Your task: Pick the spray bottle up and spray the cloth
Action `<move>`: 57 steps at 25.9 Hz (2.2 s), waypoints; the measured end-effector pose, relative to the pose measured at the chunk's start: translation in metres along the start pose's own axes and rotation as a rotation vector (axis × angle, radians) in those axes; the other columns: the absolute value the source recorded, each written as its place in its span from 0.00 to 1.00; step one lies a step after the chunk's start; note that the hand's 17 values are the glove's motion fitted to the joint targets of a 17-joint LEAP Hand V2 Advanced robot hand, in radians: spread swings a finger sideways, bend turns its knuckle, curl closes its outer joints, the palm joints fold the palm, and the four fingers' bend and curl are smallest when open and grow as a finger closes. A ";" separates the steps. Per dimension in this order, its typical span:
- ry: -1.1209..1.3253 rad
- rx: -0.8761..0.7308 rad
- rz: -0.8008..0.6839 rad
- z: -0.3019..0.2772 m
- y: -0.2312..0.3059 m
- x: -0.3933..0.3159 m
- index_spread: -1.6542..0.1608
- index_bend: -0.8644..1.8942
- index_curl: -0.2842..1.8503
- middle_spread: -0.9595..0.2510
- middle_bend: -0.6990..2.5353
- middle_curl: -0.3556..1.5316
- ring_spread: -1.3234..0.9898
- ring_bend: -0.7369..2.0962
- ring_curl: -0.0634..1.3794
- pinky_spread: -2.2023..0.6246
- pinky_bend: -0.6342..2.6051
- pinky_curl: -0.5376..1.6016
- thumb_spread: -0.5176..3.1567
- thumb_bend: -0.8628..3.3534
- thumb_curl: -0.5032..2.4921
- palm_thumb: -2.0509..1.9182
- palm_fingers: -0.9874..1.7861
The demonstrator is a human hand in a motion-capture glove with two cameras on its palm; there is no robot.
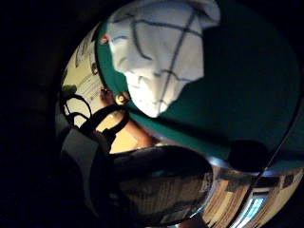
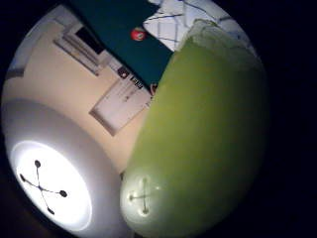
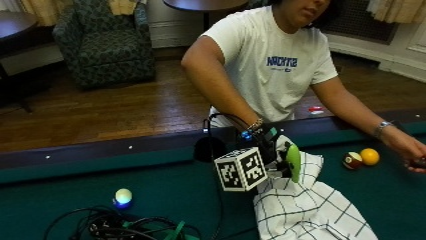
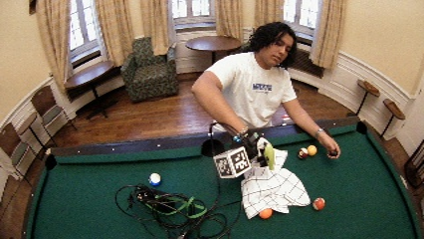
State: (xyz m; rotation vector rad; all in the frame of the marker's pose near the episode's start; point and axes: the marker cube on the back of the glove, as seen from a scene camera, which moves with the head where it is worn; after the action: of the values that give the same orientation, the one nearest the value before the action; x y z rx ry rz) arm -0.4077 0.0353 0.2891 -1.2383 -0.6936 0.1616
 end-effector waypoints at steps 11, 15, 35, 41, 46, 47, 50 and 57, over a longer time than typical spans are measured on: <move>0.109 -0.055 0.211 0.034 -0.019 0.051 0.75 0.43 0.41 0.61 0.43 0.49 0.48 0.54 0.40 0.68 0.36 0.46 0.24 0.20 0.43 0.75 0.85; 0.111 -0.063 0.224 0.034 -0.020 0.052 0.75 0.43 0.41 0.61 0.43 0.50 0.48 0.54 0.40 0.68 0.36 0.46 0.24 0.20 0.43 0.75 0.85; 0.001 0.061 -0.611 0.008 0.085 -0.147 0.75 0.42 0.43 0.61 0.43 0.50 0.48 0.54 0.39 0.68 0.36 0.46 0.24 0.20 0.44 0.75 0.84; -0.069 0.041 -0.886 0.042 0.109 -0.198 0.75 0.42 0.43 0.61 0.43 0.50 0.47 0.54 0.40 0.68 0.36 0.46 0.24 0.20 0.44 0.75 0.85; -0.107 0.023 -1.023 0.088 0.099 -0.220 0.75 0.42 0.43 0.61 0.43 0.50 0.47 0.54 0.40 0.68 0.36 0.46 0.24 0.20 0.44 0.75 0.85; -0.105 0.028 -1.052 0.096 0.095 -0.222 0.75 0.42 0.44 0.61 0.43 0.50 0.47 0.54 0.40 0.68 0.36 0.46 0.23 0.20 0.44 0.75 0.85; -0.104 0.048 -1.131 0.120 0.080 -0.228 0.75 0.42 0.44 0.61 0.43 0.50 0.48 0.54 0.40 0.68 0.36 0.46 0.23 0.20 0.44 0.75 0.85; -0.094 0.124 -1.229 0.168 0.009 -0.224 0.75 0.42 0.44 0.61 0.43 0.50 0.48 0.54 0.39 0.68 0.36 0.46 0.23 0.20 0.45 0.75 0.85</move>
State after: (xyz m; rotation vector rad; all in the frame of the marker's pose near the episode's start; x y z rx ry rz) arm -0.6769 0.0688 0.2181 -0.5221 -1.3819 -0.7450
